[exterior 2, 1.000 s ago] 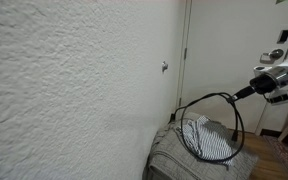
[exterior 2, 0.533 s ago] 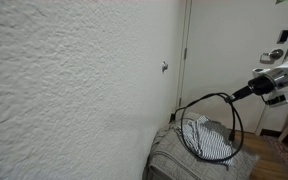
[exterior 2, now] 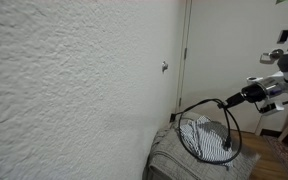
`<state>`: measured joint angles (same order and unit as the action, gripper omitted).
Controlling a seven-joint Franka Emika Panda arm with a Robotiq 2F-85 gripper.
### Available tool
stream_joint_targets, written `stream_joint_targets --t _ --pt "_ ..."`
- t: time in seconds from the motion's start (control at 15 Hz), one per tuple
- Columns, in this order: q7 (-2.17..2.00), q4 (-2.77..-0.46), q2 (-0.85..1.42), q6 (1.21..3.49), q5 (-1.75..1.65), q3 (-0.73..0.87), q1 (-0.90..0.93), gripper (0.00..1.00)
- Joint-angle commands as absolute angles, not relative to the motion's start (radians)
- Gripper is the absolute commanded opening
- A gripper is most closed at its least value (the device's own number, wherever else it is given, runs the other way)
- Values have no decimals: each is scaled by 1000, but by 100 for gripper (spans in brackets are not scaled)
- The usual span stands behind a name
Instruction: Untangle the wire
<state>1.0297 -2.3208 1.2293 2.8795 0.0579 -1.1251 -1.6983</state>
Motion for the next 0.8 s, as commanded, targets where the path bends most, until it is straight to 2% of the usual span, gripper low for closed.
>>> stream_joint_targets --t 0.0,0.73 --pt "1015 -2284 1380 2876 49 -1154 -1745 3" --pt "865 -2192 1413 2838 63 -1162 -1705 3"
